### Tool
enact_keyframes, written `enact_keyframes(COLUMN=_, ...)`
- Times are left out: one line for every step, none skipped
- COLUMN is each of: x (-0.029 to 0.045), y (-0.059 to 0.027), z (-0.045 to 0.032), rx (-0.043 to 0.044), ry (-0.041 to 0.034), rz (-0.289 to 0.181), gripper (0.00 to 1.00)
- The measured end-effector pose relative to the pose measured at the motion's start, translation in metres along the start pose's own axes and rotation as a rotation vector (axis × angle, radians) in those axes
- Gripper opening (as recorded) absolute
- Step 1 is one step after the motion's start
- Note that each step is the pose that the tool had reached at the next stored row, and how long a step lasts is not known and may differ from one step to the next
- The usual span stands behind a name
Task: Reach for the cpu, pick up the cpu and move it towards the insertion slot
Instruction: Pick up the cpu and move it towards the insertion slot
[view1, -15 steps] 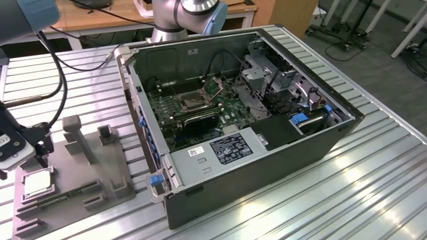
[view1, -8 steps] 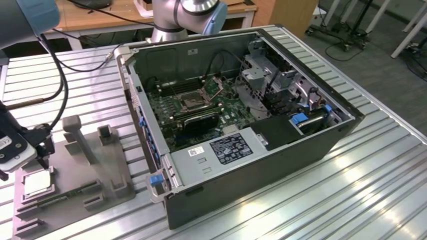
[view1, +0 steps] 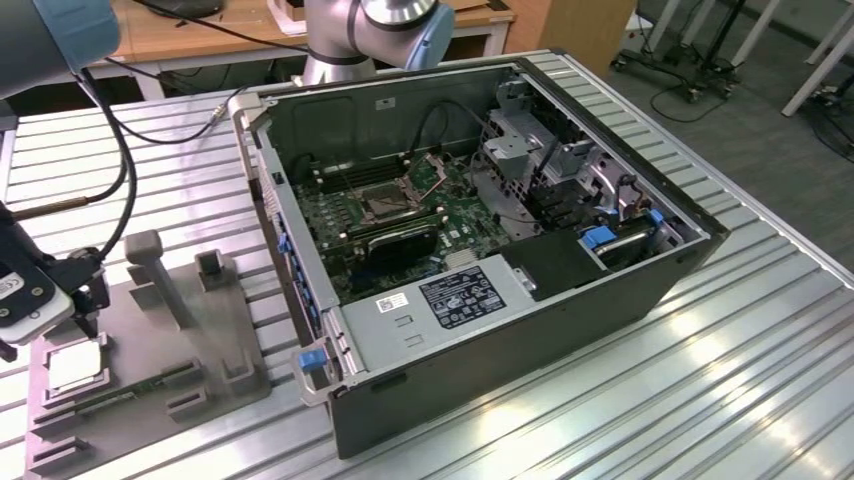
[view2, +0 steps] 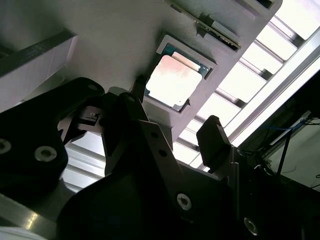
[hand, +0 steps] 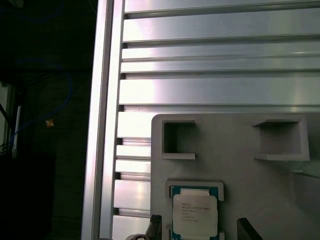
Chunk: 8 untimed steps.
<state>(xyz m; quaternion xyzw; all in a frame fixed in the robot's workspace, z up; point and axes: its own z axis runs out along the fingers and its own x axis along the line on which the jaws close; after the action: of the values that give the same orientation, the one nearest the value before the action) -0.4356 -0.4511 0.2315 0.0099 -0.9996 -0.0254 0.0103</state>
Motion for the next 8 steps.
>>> enact_keyframes(x=0.0000, y=0.0000, z=0.0000, rx=0.0000, ry=0.0000, rz=0.000, gripper=0.68)
enact_keyframes(x=0.0000, y=0.0000, z=0.0000, rx=0.0000, ry=0.0000, rz=0.000, gripper=0.68)
enact_keyframes(x=0.0000, y=0.0000, z=0.0001, rx=0.0000, ry=0.0000, rz=0.000, gripper=0.68)
enact_keyframes(x=0.0000, y=0.0000, z=0.0001, rx=0.0000, ry=0.0000, rz=0.000, gripper=0.68)
enact_keyframes(x=0.0000, y=0.0000, z=0.0004, rx=-0.0001, ry=-0.0001, rz=0.000, gripper=0.68)
enact_keyframes(x=-0.0001, y=0.0000, z=0.0010, rx=-0.0003, ry=-0.0004, rz=0.000, gripper=0.68)
enact_keyframes(x=-0.0001, y=-0.0001, z=0.0020, rx=-0.0002, ry=-0.0004, rz=0.000, gripper=0.68)
enact_keyframes(x=-0.0001, y=-0.0002, z=0.0034, rx=-0.0001, ry=-0.0001, rz=0.000, gripper=0.68)
